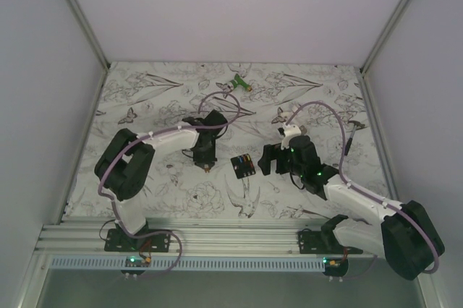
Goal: Snap on the fuse box
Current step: Pick up the fuse from the center of the board.
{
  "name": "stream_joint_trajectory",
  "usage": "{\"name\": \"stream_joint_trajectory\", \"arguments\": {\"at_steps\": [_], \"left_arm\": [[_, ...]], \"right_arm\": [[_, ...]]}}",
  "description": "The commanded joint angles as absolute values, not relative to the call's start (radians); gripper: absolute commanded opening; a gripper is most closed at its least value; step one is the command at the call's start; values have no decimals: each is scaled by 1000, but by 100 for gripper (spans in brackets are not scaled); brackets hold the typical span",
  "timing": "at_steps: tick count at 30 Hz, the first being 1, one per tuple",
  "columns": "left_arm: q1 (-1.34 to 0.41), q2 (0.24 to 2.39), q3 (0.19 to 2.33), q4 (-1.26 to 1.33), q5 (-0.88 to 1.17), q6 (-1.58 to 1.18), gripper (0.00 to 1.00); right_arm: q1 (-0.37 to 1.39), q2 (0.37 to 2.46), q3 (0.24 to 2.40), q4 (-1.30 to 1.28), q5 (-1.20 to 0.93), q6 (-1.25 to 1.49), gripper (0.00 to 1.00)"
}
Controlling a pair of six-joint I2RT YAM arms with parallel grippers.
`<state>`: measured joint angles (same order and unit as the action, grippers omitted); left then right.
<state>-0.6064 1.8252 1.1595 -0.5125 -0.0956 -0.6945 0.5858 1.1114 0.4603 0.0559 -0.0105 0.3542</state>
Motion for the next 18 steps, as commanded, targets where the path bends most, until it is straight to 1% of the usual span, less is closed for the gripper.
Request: {"name": "stream_joint_trajectory", "arguments": {"at_steps": [1,10,18], "left_arm": [[-641,1786,1123,-551,-79,-629,20],[-644,1799,1098,-554,-54,-634,27],[-657,1826,1092,-564,-71,-694,31]], "right_arm": [[592,1094,464,67,-13,370,100],[592,1109,470,61,-8,366,100],[592,1132,477,63,-14,363,100]]}}
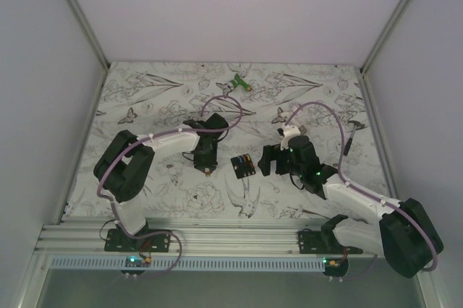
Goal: Snap on the fuse box
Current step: Pick up the fuse from the center of the board.
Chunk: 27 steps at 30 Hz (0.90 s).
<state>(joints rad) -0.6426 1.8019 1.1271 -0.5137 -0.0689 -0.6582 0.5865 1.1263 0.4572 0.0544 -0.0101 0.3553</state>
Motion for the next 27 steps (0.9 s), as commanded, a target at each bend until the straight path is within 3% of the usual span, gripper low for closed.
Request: {"name": "stream_joint_trajectory", "arguments": {"at_steps": [1,20,27], "left_arm": [[-665,1830,1091,-569,-87,-709,31],[-729,1860,1064,-608,-211,-989,31],[-755,1808,1060,-607,-255,-1100,36]], "right_arm": [[592,1133,477,63,-14,363,100],[592,1119,466,64,-16,362,100],[592,1108,459,65,-19,360,100]]}}
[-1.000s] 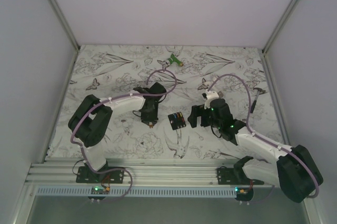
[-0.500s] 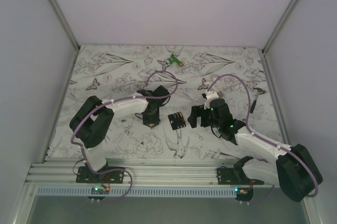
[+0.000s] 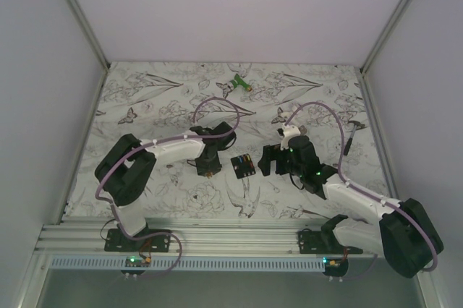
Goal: Snap on the fuse box
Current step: Pick up the fuse from the center of the board.
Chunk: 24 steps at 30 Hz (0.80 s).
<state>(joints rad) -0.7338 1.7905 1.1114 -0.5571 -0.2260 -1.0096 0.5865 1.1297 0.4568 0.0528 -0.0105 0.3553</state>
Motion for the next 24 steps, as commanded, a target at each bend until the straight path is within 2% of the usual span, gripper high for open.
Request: {"name": "stream_joint_trajectory", "arguments": {"at_steps": [1,24], "left_arm": [[-757,1802,1061,-607,-259,-1104,37],[-722,1844,1033,-536,-265,-1125,33]], "right_arm": [[591,1107,458,65,-19,360,100],[592,1112,449,76,-42,350,100]]}}
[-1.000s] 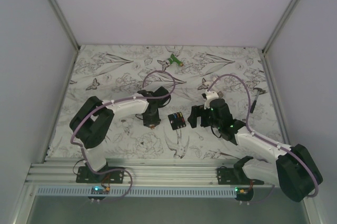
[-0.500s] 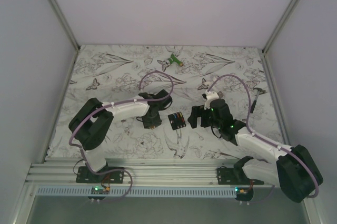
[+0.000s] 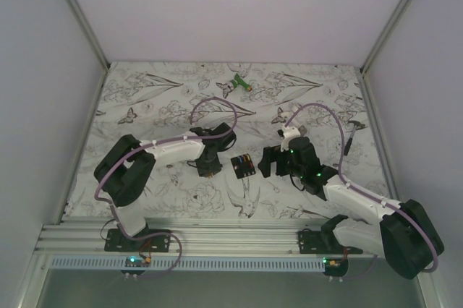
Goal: Snap on the fuse box
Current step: Pick up the fuse from the center of the board.
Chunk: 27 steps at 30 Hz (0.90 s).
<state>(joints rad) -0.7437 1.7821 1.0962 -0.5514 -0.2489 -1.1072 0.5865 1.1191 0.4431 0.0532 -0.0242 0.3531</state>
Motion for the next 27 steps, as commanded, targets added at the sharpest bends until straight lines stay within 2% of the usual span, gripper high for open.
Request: {"name": "stream_joint_trajectory", "arguments": {"at_steps": [1,9,19,27], "left_arm": [[-719,1844,1029,-531,-262,-1123,33],[-693,1838,998,-478,-215,-1099,32],[-690,1851,1001,-472,-182,-1074,23],[-695,1755,1000,-472,-139,-1003,18]], "right_arm": [[591,1115,449,77,-42,351,100],[592,1117,451,77,-46,350,100],[594,1119,456,77,-70,353,100],[610,1119,463,116,-124,381,100]]}}
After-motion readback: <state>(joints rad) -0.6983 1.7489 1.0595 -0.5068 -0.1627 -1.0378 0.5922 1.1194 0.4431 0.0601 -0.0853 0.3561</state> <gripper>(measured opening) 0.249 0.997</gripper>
